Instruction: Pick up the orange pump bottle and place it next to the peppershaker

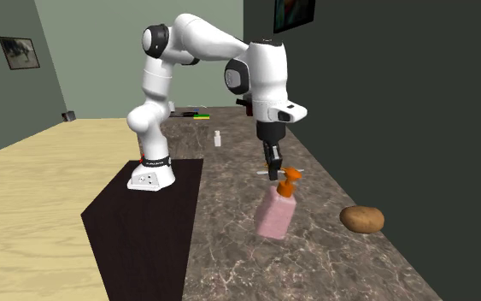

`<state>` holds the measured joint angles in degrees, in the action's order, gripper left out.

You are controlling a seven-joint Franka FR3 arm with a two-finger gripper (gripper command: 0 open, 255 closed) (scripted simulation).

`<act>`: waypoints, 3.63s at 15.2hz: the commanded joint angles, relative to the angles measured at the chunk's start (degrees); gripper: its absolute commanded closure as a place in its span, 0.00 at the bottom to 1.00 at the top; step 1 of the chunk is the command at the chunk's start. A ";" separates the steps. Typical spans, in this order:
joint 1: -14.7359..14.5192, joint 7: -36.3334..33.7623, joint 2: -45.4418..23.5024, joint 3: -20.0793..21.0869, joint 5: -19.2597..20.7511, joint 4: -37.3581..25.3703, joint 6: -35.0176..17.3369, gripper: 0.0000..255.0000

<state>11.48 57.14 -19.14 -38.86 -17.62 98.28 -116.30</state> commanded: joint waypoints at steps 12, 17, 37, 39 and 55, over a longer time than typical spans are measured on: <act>0.08 -1.82 2.05 -0.92 2.08 -7.37 8.83 1.00; 0.46 -2.30 2.17 -1.12 2.36 -11.10 12.60 1.00; -11.04 -20.17 25.78 3.51 18.53 2.71 16.09 1.00; -11.88 -23.78 29.75 5.82 20.77 5.78 16.37 1.00; -15.73 -48.04 49.78 25.24 24.10 19.65 22.82 1.00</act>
<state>-3.99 10.48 29.79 -14.77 6.71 117.63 -94.15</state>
